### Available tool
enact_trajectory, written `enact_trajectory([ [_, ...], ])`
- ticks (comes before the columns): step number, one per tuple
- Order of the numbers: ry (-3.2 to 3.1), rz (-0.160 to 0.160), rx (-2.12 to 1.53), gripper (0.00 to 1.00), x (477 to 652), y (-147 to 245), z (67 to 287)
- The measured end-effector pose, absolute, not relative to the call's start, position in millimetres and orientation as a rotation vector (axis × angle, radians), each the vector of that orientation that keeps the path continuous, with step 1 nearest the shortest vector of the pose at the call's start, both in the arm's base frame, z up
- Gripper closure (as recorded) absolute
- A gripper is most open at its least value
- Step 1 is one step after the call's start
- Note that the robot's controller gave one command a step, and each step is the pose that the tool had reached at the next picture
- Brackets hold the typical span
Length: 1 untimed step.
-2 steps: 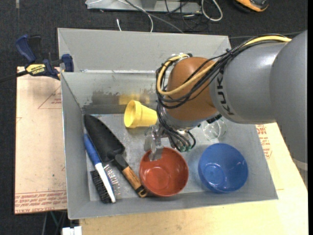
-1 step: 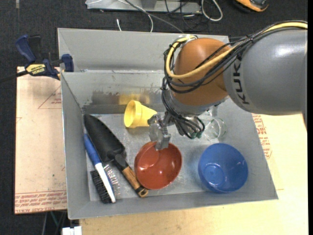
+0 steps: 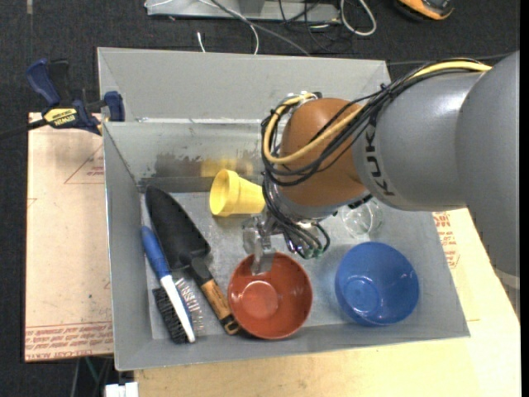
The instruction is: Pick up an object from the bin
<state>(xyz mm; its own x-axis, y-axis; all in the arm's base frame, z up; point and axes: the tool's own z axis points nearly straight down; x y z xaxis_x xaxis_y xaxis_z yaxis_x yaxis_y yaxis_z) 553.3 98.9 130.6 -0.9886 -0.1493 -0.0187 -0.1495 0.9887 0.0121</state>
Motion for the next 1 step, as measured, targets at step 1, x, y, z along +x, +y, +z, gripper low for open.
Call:
enact_trajectory([
  [1, 3.035, 0.018, -0.608, 1.00, 534.7, 94.8, 124.9],
])
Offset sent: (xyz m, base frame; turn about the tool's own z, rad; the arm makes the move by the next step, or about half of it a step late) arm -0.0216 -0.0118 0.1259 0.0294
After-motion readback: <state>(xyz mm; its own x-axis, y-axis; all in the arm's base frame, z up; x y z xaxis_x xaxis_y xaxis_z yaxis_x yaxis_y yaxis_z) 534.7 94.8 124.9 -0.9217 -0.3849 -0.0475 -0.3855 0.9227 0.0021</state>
